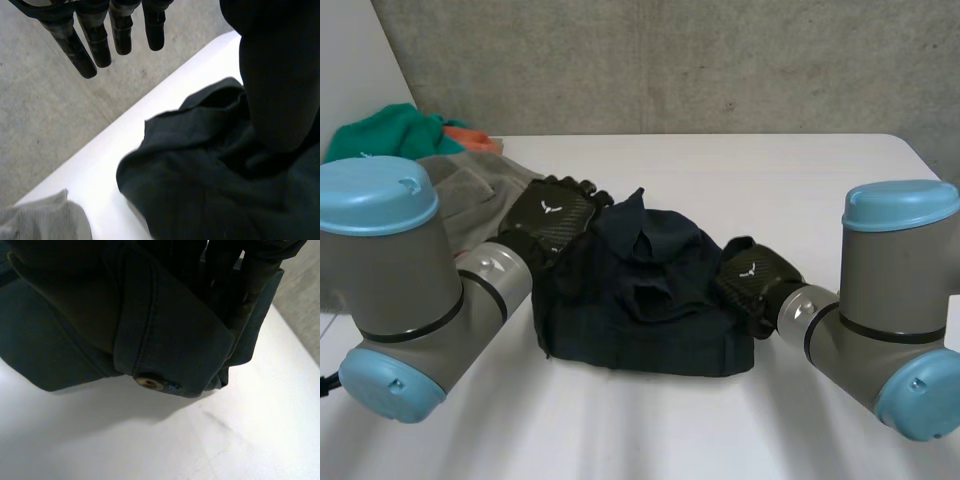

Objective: Fold the laundry.

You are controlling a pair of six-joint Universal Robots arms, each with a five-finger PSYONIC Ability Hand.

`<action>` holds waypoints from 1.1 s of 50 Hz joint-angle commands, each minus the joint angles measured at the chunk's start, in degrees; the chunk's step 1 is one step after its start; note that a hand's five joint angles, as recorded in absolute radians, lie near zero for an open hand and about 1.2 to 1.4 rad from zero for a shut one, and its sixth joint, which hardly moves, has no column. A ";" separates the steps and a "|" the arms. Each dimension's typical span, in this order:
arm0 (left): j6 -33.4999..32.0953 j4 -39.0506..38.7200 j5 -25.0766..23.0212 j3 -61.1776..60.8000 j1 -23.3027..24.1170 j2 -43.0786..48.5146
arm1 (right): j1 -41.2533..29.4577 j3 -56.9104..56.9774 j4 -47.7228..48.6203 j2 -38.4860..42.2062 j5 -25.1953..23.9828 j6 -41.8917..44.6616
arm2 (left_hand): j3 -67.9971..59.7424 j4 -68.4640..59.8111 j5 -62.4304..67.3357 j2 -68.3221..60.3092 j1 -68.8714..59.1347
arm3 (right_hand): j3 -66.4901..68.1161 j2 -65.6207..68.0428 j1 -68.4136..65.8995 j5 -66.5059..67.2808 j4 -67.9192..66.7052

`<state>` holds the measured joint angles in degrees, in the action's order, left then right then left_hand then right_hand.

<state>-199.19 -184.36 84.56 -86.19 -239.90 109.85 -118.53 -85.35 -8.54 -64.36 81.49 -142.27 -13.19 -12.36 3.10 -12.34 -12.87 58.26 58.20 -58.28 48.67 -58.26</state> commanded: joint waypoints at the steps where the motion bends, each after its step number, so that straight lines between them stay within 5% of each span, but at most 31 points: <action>1: -0.59 0.49 -1.76 5.05 1.01 1.07 | -2.22 0.00 -1.74 -6.11 0.25 -2.30 | 3.19 2.36 -3.10 2.34 2.87 | -8.98 -8.93 9.01 -9.39 8.99; 8: -2.87 6.19 -4.66 12.88 3.74 5.98 | -2.76 0.44 -5.96 -10.16 2.88 -5.38 | 3.19 2.36 -3.10 2.34 2.87 | -19.83 -19.77 19.85 -20.24 19.83; 21: -8.41 27.64 -7.56 30.72 7.69 19.25 | 4.53 -4.38 -14.48 -15.26 9.65 -32.25 | 3.19 2.36 -3.10 2.34 2.87 | -42.68 -42.62 42.70 -43.09 42.68; 34: -11.92 28.53 -6.51 39.78 10.86 28.49 | 7.88 -5.71 -10.89 -8.59 10.18 -48.97 | 2.82 1.99 -2.73 1.97 2.50 | -48.26 -48.20 48.28 -48.67 48.26; 42: -13.51 28.62 -3.00 45.23 11.65 32.09 | 7.97 1.49 -12.11 1.25 9.30 -63.29 | -31.95 -32.78 32.04 -32.80 -32.27 | -48.26 -48.20 48.28 -48.67 48.26; 45: -14.21 28.27 -1.42 47.78 11.74 33.06 | 6.83 5.62 -14.04 5.73 8.42 -68.74 | -54.32 -55.15 54.42 -55.17 -54.64 | -34.36 -34.30 34.39 -34.77 34.36; 47: -14.73 27.48 0.16 50.06 11.56 33.67 | 5.86 8.77 -15.88 8.54 7.72 -72.59 | -66.73 -67.56 66.82 -67.58 -67.05 | -9.07 -9.01 9.09 -9.48 9.07; 51: -15.26 25.81 2.36 53.49 11.21 33.24 | 4.98 14.13 -17.56 10.40 6.66 -78.31 | -66.81 -67.64 66.90 -67.66 -67.13 | 21.65 21.70 -21.62 21.24 -21.64; 55: -15.62 23.52 3.33 57.36 10.68 31.75 | 5.24 19.67 -16.52 10.05 7.53 -79.04 | -66.81 -67.64 66.90 -67.66 -67.13 | 21.74 21.80 -21.72 21.33 -21.74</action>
<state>-214.24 -157.74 85.87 -34.22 -228.48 143.30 -112.94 -73.84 -24.96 -54.91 88.82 -217.82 -67.86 -68.42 56.59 -67.84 -65.31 64.79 64.09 -59.34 53.65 -65.68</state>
